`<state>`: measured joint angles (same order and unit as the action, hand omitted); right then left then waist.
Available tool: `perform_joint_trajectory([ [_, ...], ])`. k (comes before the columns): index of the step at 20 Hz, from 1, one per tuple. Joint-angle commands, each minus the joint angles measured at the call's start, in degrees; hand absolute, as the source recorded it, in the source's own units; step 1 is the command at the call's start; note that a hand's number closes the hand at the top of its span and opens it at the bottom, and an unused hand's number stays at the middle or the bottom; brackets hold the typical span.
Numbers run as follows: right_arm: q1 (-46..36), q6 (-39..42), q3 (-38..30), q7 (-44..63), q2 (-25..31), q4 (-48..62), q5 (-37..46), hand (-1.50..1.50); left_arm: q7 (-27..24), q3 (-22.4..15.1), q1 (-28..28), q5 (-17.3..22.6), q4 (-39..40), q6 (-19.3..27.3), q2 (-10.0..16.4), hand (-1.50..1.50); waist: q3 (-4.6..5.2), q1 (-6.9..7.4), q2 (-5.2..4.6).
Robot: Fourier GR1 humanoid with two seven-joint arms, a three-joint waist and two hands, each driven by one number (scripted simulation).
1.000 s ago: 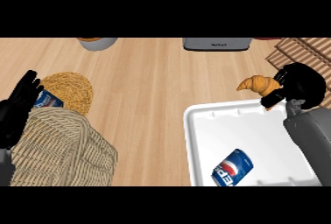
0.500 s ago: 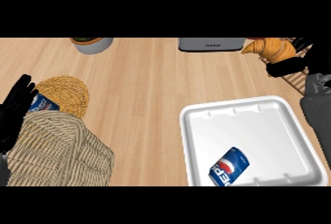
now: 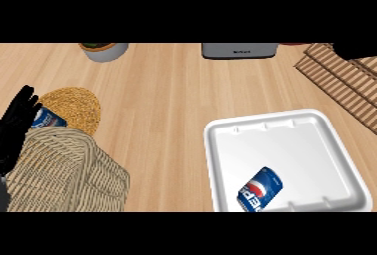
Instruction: Pick the croissant from the tray and place it in the tiered shelf
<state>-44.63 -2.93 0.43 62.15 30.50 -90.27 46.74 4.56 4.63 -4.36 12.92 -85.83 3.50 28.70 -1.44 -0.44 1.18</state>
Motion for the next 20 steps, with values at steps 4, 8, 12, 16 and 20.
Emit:
perform_joint_trajectory([
  [4, -4.6, 7.9, -2.3, 7.0, 5.5, -0.5, 4.5, 1.50, -0.3, -1.4, 5.5, 0.5, 5.6, -0.2, -3.8, 0.00, 1.70, -0.34, -0.89],
  [8, -8.4, 12.4, -3.5, 6.5, 8.5, 4.0, 5.2, 1.50, 2.1, -1.4, 3.3, 1.9, 4.4, -1.3, -2.8, 0.00, 1.65, 0.40, -1.09],
  [12, -8.7, 14.0, -4.7, 4.0, 10.0, 7.2, 5.0, 1.50, 1.5, -3.7, 4.9, -0.1, 3.6, 0.3, -4.5, 0.00, 1.59, 0.63, -1.17],
  [16, -10.9, 14.3, -6.4, 3.0, 11.4, 10.9, 5.4, 1.50, 0.4, -3.8, 6.6, -0.2, 2.1, -0.8, -3.7, 0.00, 1.57, 1.64, -1.19],
  [20, -10.4, 11.6, -6.3, 1.3, 12.2, 16.2, 9.1, 1.50, 1.5, -2.6, 5.3, 1.7, 1.9, -1.6, -3.3, 0.00, 1.54, 2.33, -1.50],
])
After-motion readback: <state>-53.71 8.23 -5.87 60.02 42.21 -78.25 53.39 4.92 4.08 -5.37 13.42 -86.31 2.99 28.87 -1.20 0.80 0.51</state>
